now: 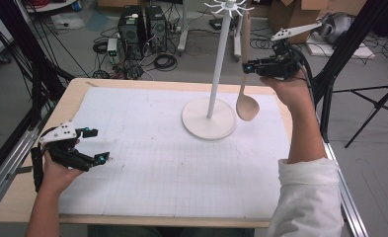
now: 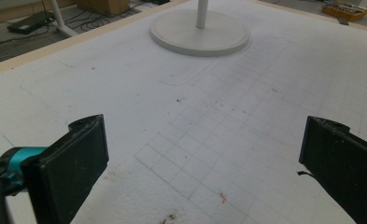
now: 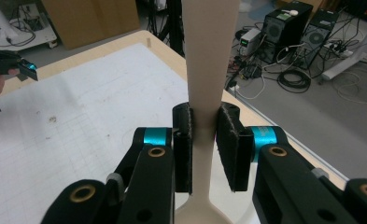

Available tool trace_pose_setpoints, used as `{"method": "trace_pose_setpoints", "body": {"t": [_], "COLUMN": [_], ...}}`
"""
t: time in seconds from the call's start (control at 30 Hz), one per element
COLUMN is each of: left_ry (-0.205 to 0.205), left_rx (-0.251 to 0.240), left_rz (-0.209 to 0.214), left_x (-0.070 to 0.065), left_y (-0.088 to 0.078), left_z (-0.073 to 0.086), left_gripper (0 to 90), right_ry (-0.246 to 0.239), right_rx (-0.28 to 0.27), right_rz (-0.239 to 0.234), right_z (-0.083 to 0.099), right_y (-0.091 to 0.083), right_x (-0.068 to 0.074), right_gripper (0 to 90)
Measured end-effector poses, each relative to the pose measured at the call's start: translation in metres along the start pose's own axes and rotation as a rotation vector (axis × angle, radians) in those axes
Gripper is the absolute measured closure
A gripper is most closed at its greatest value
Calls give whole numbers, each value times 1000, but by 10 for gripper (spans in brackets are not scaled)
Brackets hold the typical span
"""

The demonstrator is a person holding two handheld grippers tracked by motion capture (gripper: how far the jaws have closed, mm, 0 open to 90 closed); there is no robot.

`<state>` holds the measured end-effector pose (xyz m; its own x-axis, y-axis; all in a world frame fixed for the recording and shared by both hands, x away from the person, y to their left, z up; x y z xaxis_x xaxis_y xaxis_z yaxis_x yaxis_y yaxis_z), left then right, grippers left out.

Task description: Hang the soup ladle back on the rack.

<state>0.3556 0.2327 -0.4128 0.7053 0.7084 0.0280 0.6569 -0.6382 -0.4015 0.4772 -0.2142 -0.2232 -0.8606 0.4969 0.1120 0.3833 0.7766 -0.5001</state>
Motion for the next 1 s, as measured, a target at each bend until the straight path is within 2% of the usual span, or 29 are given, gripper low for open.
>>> {"method": "trace_pose_setpoints", "body": {"t": [0.3,0.47,1.0], "left_ry": [4,3,6], "left_rx": [-1,2,4], "left_rz": [0,1,5], "left_x": [1,0,-2], "left_y": [-1,-1,1], "left_z": [0,0,0], "left_gripper": [17,17,17], "right_ry": [5,3,19], "right_rx": [26,44,53], "right_rz": [7,28,20], "right_z": [-6,-6,-6], "right_y": [13,18,16], "right_x": [-3,-5,-6], "right_gripper": [764,757,756]}}
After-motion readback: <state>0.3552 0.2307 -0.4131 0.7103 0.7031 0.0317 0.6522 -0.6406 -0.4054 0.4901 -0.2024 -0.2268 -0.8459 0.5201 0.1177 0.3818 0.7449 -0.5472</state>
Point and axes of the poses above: each handheld gripper's, and its own axes: y roughly forward along the jaws, z roughly out of its underside, x roughly to its left, the point moved 8 cm from there along y, roughly forward along the jaws, and after that the axes turned 10 degrees about -z, right-handed, at the moved point
